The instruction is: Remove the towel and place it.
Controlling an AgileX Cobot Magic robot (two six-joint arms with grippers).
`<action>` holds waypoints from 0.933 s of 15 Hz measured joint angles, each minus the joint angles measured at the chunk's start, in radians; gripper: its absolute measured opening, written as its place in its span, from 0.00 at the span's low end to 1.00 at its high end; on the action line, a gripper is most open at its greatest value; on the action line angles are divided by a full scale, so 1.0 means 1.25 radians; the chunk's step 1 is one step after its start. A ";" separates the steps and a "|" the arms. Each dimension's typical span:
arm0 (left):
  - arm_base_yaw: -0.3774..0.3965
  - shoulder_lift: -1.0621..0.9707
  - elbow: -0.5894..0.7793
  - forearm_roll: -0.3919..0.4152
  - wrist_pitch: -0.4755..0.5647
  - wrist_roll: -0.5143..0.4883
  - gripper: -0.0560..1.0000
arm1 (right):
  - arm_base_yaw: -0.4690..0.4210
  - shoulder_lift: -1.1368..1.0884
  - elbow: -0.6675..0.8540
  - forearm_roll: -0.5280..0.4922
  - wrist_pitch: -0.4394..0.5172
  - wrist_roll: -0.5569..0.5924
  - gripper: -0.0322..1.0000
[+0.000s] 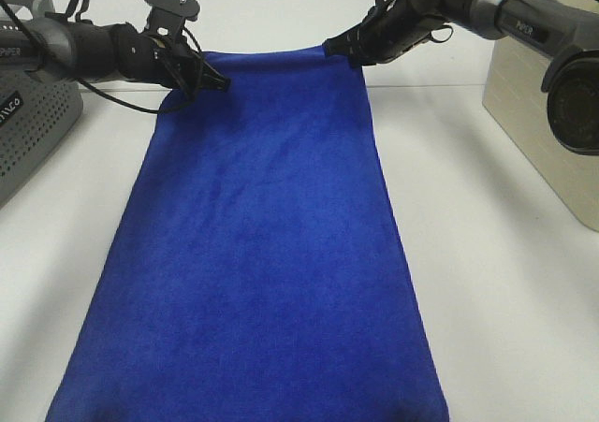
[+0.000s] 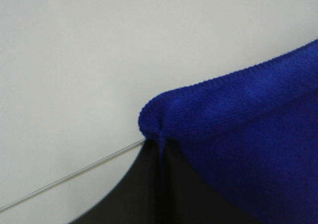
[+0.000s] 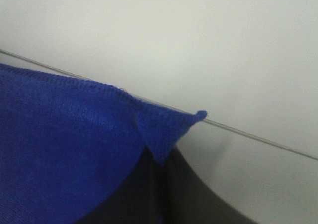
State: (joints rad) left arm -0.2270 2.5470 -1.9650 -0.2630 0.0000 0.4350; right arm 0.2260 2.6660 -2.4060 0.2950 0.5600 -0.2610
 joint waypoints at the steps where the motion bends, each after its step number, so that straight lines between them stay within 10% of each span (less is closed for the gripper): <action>1: 0.000 0.007 0.000 0.000 -0.018 0.000 0.06 | 0.000 0.011 0.000 0.006 -0.003 0.000 0.05; 8: 0.000 0.033 0.000 0.000 -0.091 0.000 0.09 | -0.002 0.027 0.000 0.056 -0.059 -0.026 0.07; 14: 0.000 0.033 0.000 0.000 -0.118 -0.007 0.68 | -0.006 0.027 0.000 0.069 -0.067 -0.036 0.62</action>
State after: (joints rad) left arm -0.2270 2.5880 -1.9650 -0.2630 -0.1480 0.4260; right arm 0.2180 2.7000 -2.4060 0.3810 0.4760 -0.3060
